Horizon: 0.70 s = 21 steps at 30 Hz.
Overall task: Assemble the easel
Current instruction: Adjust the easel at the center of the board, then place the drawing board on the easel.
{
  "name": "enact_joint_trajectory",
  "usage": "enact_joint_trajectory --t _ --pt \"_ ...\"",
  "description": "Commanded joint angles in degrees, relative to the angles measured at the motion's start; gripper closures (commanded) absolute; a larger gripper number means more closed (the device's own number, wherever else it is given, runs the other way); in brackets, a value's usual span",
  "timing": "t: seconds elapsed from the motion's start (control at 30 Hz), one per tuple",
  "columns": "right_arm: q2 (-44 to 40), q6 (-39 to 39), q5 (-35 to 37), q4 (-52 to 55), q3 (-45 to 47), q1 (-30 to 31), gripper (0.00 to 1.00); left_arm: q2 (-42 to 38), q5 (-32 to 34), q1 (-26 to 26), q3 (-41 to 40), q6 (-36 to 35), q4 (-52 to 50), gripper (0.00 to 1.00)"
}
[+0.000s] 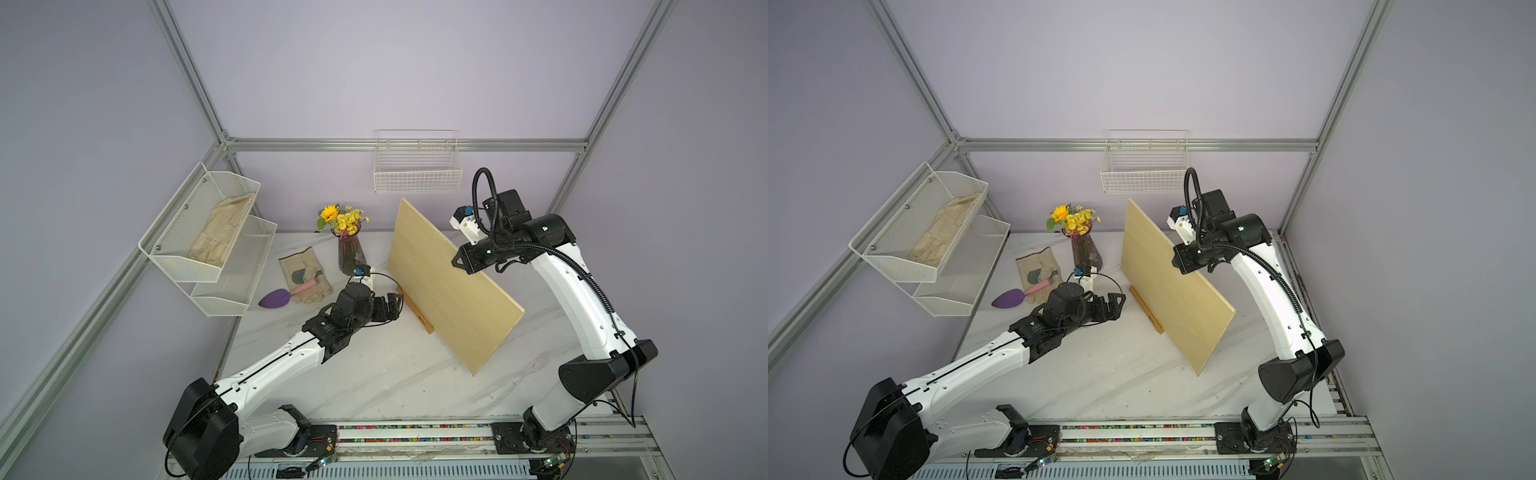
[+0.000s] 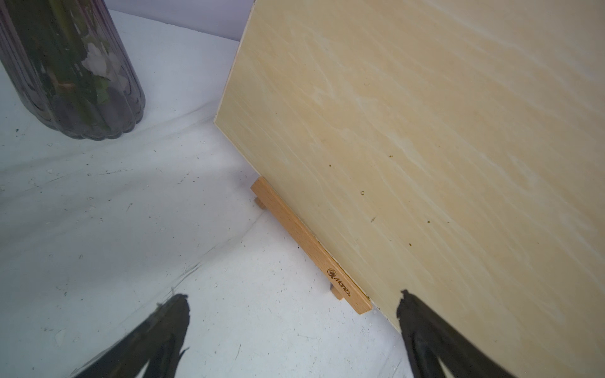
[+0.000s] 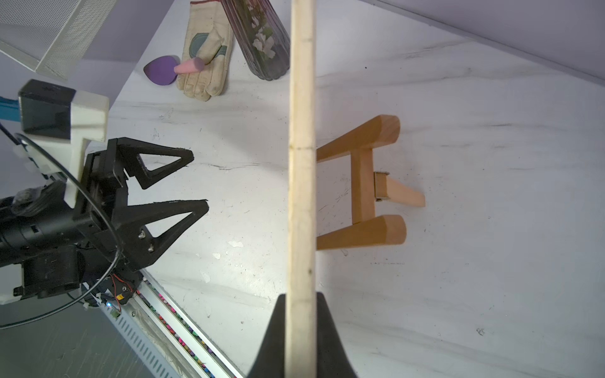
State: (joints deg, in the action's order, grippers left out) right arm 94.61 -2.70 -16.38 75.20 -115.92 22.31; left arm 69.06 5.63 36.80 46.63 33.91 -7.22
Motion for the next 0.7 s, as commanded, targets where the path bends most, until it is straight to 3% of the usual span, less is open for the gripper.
enact_joint_trajectory --t 0.0,0.17,0.3,0.67 --pt "-1.48 3.7 -2.16 -7.9 -2.64 0.02 1.0 -2.46 1.92 0.21 -1.37 1.02 1.25 0.0" --pt "1.22 6.46 -0.44 -9.12 -5.44 0.02 1.0 -3.51 3.23 0.21 -2.03 1.31 1.02 0.0" --pt "2.31 6.94 -4.98 -9.48 -5.11 0.02 1.0 -3.49 3.69 0.21 -1.95 1.27 0.99 0.0" --pt "3.21 11.37 -2.71 -11.64 -1.9 -0.42 1.0 -2.88 3.69 0.21 -1.9 1.5 1.24 0.0"
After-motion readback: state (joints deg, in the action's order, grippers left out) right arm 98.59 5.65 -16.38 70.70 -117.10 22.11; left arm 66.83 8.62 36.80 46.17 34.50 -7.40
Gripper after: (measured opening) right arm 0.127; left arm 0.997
